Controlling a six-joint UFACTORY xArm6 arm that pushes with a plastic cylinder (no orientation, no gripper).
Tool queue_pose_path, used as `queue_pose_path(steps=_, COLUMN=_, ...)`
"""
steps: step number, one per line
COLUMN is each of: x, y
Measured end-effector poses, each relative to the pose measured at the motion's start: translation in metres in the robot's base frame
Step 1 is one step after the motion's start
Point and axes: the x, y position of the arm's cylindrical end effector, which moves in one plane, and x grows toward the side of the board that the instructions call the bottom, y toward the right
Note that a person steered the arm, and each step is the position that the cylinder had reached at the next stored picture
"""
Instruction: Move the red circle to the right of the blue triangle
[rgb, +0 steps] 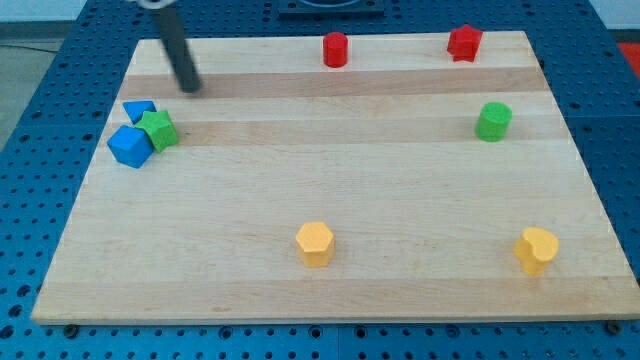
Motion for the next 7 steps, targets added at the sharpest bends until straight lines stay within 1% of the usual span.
queue_pose_path(steps=2, x=0.001, y=0.183)
queue_pose_path(steps=3, x=-0.032, y=0.231)
queue_pose_path(steps=4, x=-0.064, y=0.220)
queue_pose_path(steps=5, x=-0.067, y=0.168)
queue_pose_path(steps=6, x=-0.068, y=0.139)
queue_pose_path(steps=7, x=-0.094, y=0.138)
